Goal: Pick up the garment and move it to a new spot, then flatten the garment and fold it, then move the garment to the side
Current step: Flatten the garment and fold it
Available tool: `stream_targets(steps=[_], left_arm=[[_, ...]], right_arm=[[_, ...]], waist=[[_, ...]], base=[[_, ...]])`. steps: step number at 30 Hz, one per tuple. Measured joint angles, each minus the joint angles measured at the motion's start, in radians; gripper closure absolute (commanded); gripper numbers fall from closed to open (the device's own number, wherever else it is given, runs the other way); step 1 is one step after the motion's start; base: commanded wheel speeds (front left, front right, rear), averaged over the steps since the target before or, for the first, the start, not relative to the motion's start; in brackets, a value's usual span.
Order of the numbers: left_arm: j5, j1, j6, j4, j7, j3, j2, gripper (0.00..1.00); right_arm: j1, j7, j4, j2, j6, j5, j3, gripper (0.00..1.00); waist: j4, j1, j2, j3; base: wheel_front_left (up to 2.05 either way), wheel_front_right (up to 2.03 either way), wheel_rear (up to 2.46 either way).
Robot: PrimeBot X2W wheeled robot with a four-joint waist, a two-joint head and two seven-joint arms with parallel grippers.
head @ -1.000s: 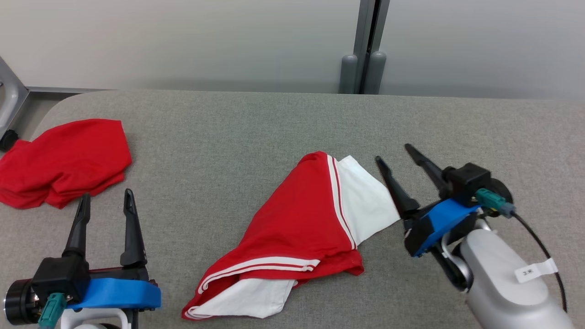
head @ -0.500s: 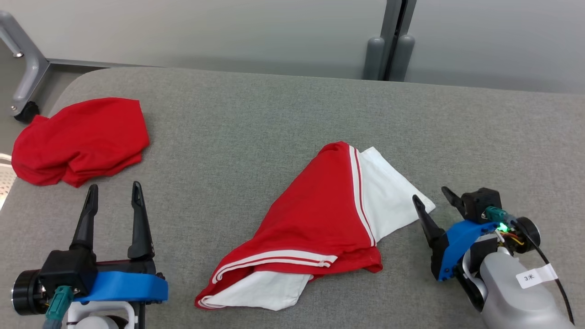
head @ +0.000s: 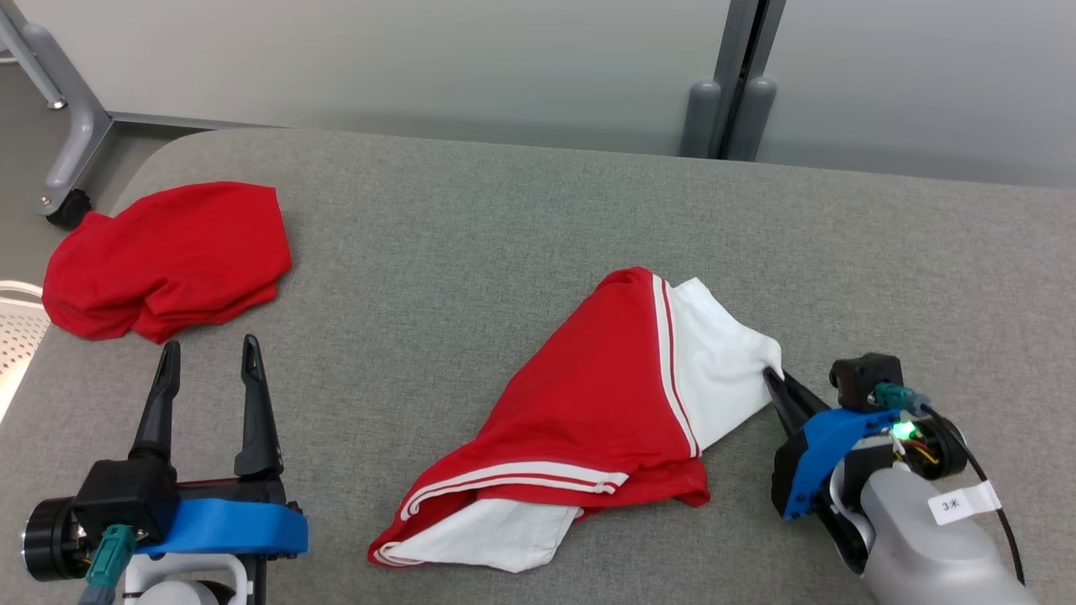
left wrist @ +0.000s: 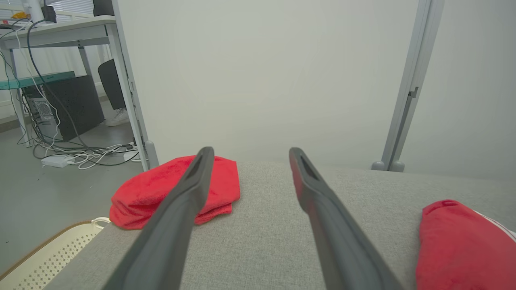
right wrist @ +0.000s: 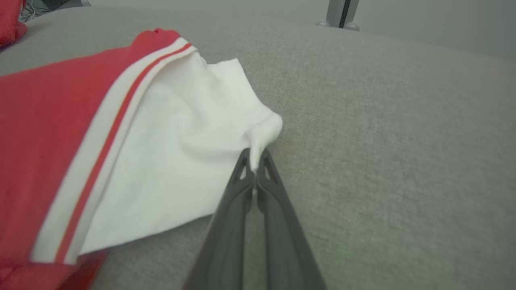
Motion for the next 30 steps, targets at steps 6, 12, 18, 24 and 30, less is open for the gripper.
stream_targets(steps=[6, 12, 18, 24, 30], left_arm=[[-0.004, 0.002, 0.0, 0.001, -0.001, -0.001, 0.003, 0.0], [-0.006, 0.002, -0.002, 0.005, -0.004, -0.011, 0.003, 0.0], [-0.011, 0.003, -0.005, 0.008, -0.009, -0.016, 0.002, 0.0], [-0.011, -0.012, -0.012, 0.015, -0.011, -0.04, -0.012, 0.0], [-0.012, -0.04, -0.02, 0.041, -0.018, -0.052, -0.029, 0.0]], right_arm=[[-0.048, -0.01, -0.12, -0.012, 0.0, 0.068, 0.028, 1.0], [-0.165, -0.01, -0.291, 0.008, 0.0, 0.106, 0.086, 1.0], [-0.305, -0.011, -0.33, 0.084, 0.0, 0.131, 0.179, 1.0], [-0.397, -0.011, -0.342, 0.103, 0.0, 0.173, 0.309, 1.0], [-0.396, -0.01, -0.318, 0.113, 0.0, 0.278, 0.504, 0.0]], waist=[[-0.005, -0.0001, 0.0, -0.024], [0.009, 0.0, 0.0, -0.033], [0.046, 0.0, 0.0, -0.031], [0.102, 0.0, 0.0, -0.018], [0.154, 0.0001, 0.0, 0.003]], base=[[0.0, 0.0, 0.0], [0.0, 0.0, 0.0], [0.0, 0.0, 0.0], [0.0, 0.0, 0.0], [0.0, 0.0, 0.0]])
